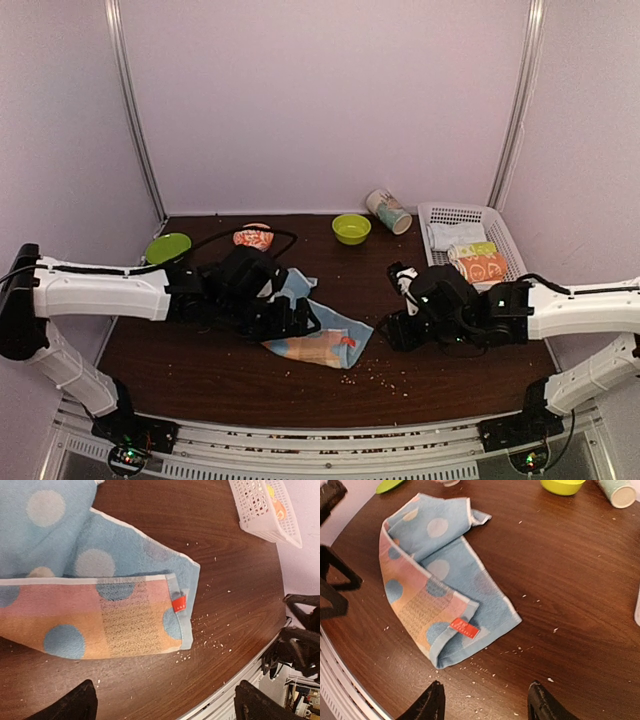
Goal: Roll the towels
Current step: Pick up the towel from the center of the board.
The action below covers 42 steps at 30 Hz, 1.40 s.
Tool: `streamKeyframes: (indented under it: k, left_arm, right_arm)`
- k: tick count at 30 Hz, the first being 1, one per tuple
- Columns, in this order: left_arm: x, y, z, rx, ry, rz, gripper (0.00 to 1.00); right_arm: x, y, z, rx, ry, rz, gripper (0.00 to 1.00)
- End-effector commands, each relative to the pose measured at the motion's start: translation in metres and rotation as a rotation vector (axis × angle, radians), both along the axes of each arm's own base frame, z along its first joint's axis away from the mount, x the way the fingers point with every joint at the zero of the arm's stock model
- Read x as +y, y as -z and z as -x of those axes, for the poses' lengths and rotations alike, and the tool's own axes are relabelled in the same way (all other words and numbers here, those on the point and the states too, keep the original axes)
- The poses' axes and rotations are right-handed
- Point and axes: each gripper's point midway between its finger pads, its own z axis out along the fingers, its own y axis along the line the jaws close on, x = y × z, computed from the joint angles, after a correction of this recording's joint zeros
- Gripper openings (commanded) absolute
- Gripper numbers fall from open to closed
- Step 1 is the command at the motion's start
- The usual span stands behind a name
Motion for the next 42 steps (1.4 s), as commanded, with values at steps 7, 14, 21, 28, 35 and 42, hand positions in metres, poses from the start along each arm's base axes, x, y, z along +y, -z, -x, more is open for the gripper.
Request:
streamKeyframes:
  k: [7,14,21,28,35,42]
  left_arm:
    - [0.114,-0.007,0.0,-0.152,-0.255,-0.187,0.98]
    - [0.157,-0.001,0.002,-0.185,-0.349,-0.242,0.98]
    - [0.168,0.006,0.0,-0.188,-0.364,-0.289,0.98]
    - [0.174,0.01,0.0,-0.18,-0.372,-0.302,0.98]
    - [0.18,0.012,0.002,-0.176,-0.387,-0.304,0.98]
    - [0.186,0.011,0.004,-0.174,-0.409,-0.294,0.98]
  right_arm:
    - [0.067,0.031,-0.015,0.148,-0.052,-0.125,0.63]
    - [0.088,0.051,-0.036,0.347,0.011,-0.277,0.63]
    - [0.093,0.081,-0.045,0.433,0.056,-0.246,0.55]
    - [0.089,0.099,-0.052,0.459,0.101,-0.207,0.5]
    - [0.091,0.112,-0.056,0.503,0.113,-0.203,0.44]
    - [0.095,0.101,-0.061,0.476,0.11,-0.238,0.06]
